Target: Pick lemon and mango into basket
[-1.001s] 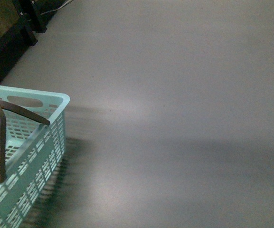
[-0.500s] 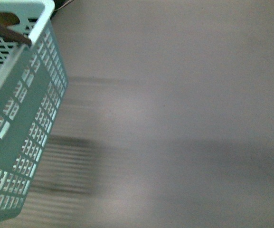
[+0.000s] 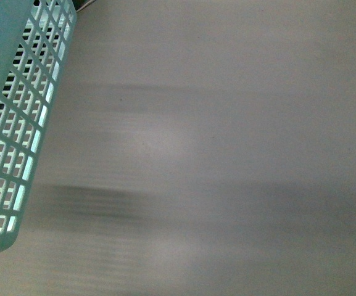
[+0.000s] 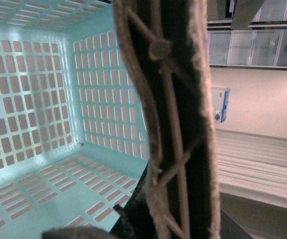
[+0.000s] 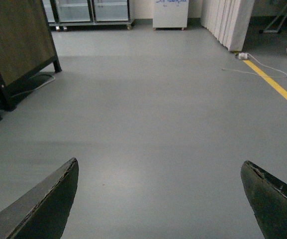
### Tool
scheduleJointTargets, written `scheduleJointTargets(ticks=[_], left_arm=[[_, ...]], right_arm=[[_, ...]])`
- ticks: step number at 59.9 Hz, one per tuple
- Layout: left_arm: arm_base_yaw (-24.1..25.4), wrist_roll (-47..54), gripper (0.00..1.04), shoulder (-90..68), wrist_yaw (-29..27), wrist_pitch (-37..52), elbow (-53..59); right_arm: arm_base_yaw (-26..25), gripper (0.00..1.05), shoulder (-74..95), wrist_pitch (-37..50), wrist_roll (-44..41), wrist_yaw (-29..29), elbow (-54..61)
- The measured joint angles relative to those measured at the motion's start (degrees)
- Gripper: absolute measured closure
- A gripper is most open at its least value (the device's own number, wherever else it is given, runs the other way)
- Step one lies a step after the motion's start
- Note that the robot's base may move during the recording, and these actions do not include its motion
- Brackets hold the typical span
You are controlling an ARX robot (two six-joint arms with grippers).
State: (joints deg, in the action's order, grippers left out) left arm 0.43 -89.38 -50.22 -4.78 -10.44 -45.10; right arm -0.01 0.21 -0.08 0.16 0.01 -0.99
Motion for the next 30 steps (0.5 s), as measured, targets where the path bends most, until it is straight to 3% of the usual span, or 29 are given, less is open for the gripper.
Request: scheduleJointTargets(ticks=[30], left_arm=[[0.0,0.0,1.0,-0.1,-0.2,-0.1,0.0]], right_arm=[[0.0,0.09,0.0,0.0,0.0,0.0,0.0]])
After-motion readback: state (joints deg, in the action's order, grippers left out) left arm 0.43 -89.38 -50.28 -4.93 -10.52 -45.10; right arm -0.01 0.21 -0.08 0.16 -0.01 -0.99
